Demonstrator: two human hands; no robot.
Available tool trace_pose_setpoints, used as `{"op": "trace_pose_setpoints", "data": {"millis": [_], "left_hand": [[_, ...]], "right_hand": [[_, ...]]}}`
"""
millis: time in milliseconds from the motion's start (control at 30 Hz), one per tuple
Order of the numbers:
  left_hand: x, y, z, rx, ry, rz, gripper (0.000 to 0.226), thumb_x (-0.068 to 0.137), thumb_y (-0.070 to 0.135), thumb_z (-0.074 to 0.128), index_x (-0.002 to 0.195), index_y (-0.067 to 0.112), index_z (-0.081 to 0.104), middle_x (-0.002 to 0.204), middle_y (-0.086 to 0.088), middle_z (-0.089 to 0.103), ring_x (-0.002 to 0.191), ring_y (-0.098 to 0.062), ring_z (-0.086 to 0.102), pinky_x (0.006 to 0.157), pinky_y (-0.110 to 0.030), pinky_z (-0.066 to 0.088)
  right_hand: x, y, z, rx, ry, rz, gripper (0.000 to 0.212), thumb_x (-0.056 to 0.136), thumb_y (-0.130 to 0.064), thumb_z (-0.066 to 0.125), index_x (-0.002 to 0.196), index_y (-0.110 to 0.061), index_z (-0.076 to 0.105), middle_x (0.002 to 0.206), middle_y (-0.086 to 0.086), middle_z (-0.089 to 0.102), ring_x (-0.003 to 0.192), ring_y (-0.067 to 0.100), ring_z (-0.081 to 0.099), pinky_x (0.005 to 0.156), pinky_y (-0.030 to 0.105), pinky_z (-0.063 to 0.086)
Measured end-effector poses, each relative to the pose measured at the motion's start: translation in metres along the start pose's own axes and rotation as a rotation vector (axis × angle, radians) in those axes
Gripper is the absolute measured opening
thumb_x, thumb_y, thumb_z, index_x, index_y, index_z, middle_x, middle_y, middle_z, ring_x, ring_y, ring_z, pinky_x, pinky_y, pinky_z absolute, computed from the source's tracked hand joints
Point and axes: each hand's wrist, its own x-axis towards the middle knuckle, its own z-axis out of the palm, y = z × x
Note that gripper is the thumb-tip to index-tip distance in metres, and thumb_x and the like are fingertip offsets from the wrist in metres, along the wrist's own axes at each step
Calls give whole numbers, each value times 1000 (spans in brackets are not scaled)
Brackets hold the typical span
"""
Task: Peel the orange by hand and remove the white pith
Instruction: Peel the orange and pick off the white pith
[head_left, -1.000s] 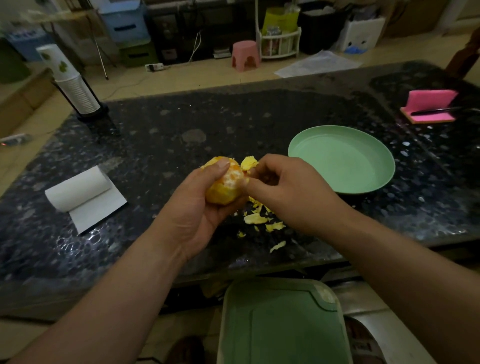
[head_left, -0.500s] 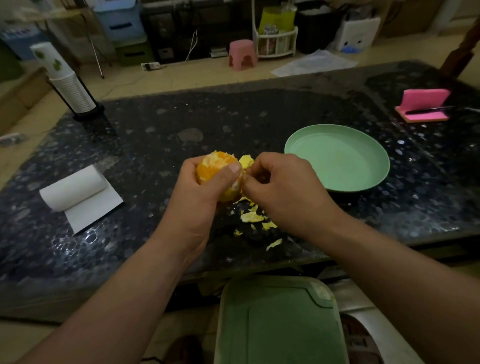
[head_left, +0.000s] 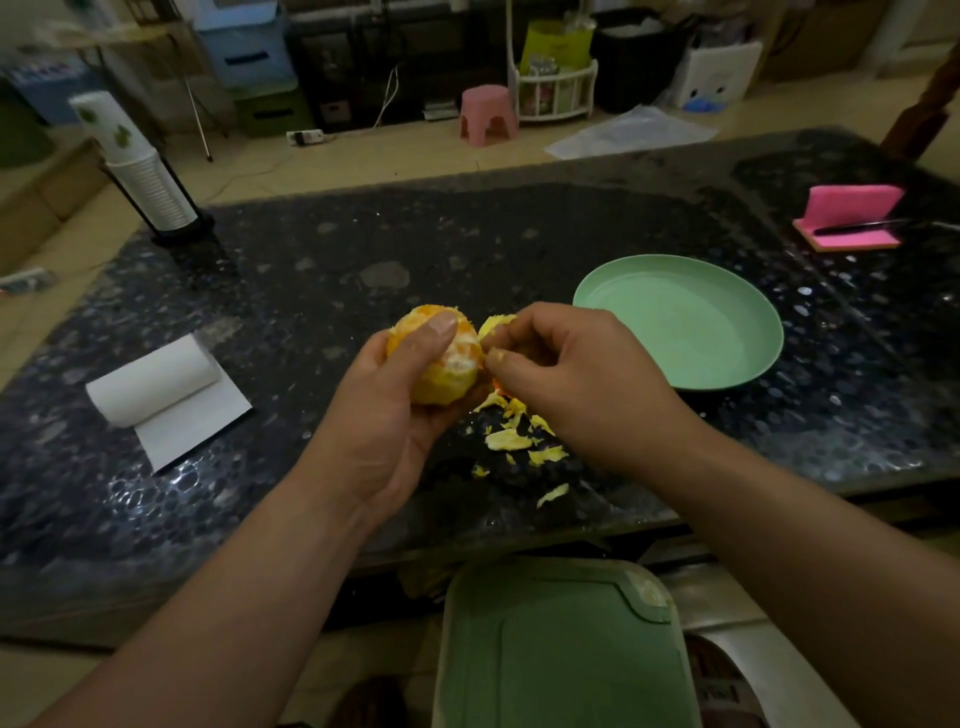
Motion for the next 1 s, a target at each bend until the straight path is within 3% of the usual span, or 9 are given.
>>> {"op": "trace_pose_setpoints", "data": {"millis": [167,300,400,567,767,867,1000], "left_hand": [[-1,-3,-2,130,22,58,67,81,35,86,136,8,57,128,-17,71,110,-29,74,96,-53,61],[-3,-10,-2,319,68,114,65,75,46,88,128,23,59,122,-6,73,108,-23,74,96,-49,62],[-4,-13,0,389,80,153,59,77,47,82,127,28,58,120,-2,71,108,-22,73,91,-41,62],[-6,-10,3,317,79,134,59,77,43,85,128,25,60,121,-5,72,105,-21,74,90,-39,62],[-6,-1,5,-4,-9,46,61,86,31,79,136,3,57,118,-14,74,101,-23,75,83,-38,63],[-7,2,5,-84,-36,15,54,84,32,71,130,6,62,114,-13,76,97,-23,76,76,-34,63],[-9,3,2,-97,-84,3,37,86,34,67,116,11,69,105,-11,77,86,-24,75,65,-29,61]], "right_hand": [[-2,-1,3,-152,51,-49,9,99,-35,73,97,-27,76,74,-15,69,70,0,64,59,11,44],[-5,-4,8,-400,97,-172,12,99,-32,67,92,-24,71,78,-9,66,69,10,59,63,37,54],[-6,-4,11,-472,137,-199,17,98,-33,64,86,-22,66,77,-7,63,68,14,58,63,43,53],[-3,-5,11,-323,186,-154,17,94,-31,69,79,-24,63,68,-7,61,64,11,57,58,39,51],[1,-5,6,-30,163,-36,20,90,-18,74,73,-20,65,61,-7,62,54,5,53,53,16,40],[4,-5,3,101,113,11,24,93,-17,73,72,-23,63,58,-10,59,50,2,50,52,20,42],[5,-5,2,185,84,32,17,96,-15,73,79,-13,68,59,-7,59,54,7,51,54,33,48]]}}
